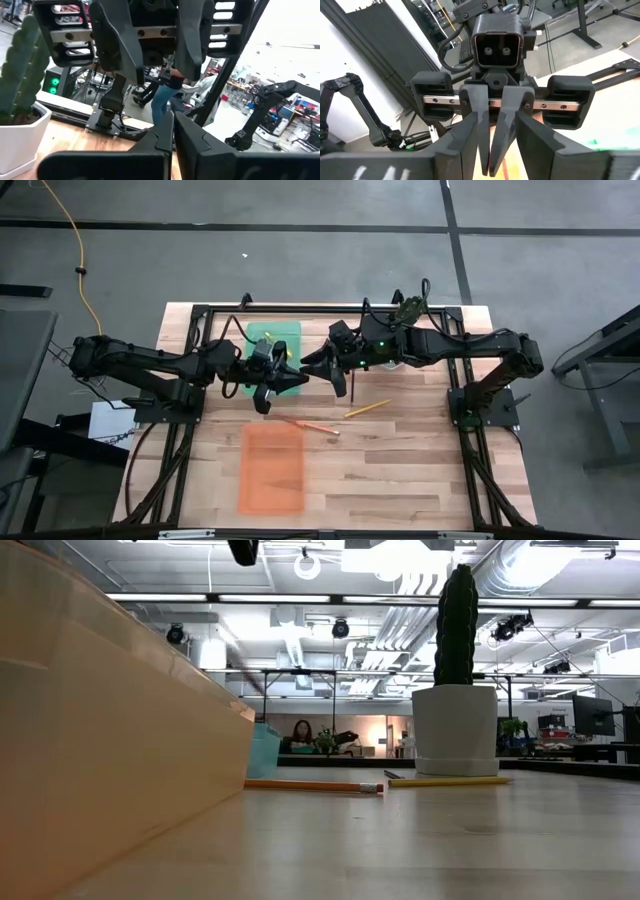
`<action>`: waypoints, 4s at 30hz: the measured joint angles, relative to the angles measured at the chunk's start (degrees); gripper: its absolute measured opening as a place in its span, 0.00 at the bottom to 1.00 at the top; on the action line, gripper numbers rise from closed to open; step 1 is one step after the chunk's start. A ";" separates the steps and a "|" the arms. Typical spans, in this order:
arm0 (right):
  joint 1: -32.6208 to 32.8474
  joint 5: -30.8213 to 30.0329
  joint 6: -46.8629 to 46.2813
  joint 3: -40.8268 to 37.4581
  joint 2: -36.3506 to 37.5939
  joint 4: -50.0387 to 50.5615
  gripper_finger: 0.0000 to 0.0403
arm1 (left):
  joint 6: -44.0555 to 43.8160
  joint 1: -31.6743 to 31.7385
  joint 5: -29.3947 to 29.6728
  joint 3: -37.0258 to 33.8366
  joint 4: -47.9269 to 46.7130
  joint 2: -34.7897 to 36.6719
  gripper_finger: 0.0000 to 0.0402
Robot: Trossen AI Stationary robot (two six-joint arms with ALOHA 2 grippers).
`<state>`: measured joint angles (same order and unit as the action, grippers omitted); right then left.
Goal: Sort pens & pencils
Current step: Put the yellow pencil into the orange bin
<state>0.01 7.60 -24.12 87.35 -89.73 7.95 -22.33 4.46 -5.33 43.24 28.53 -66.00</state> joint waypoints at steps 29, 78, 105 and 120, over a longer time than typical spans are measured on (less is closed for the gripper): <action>0.01 1.73 -1.57 0.00 0.07 7.91 0.30 | 1.56 -0.04 -12.80 0.00 -11.47 1.51 0.02; 3.39 -0.26 -4.09 -0.15 -15.52 30.02 0.30 | 14.25 -4.12 3.96 0.00 -64.05 21.54 0.02; 1.42 -4.46 0.56 -0.09 -16.44 36.02 0.30 | 9.60 -4.12 7.96 0.00 -72.54 27.13 0.02; -1.33 -3.86 8.03 -0.09 -20.33 46.12 0.30 | 9.79 -4.14 7.98 0.00 -73.64 27.12 0.02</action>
<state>-1.32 3.73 -16.09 87.26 -110.06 54.07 -12.54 0.32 2.65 43.24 -45.11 -38.87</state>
